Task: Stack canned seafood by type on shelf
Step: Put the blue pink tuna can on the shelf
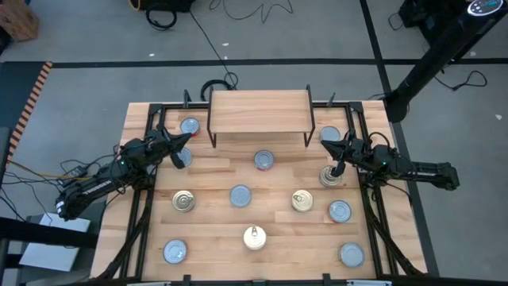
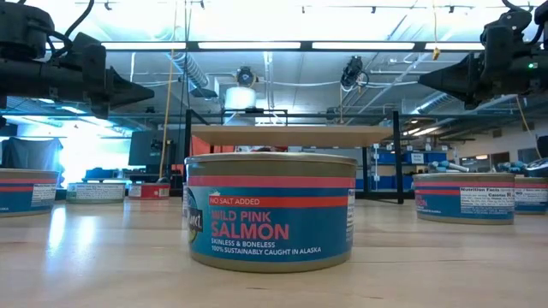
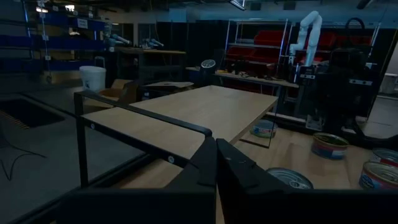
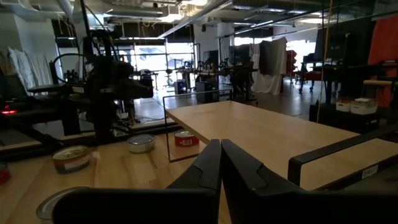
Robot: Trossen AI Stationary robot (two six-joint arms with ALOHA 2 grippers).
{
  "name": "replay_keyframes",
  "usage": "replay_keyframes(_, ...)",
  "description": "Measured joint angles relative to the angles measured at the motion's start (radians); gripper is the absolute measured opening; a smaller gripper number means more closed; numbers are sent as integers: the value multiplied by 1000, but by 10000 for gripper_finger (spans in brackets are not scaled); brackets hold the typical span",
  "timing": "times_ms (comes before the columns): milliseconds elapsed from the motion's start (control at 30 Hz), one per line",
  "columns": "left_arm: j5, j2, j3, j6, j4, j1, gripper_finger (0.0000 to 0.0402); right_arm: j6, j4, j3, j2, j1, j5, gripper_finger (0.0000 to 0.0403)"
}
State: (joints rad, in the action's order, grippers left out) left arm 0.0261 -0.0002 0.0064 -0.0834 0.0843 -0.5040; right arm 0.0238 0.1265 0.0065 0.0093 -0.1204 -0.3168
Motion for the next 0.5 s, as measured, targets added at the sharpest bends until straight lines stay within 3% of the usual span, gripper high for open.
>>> replay_keyframes(500, 0, 0, 0, 0, 0, 0, 4, 86, 17, 0, 0, 0, 0, 23)
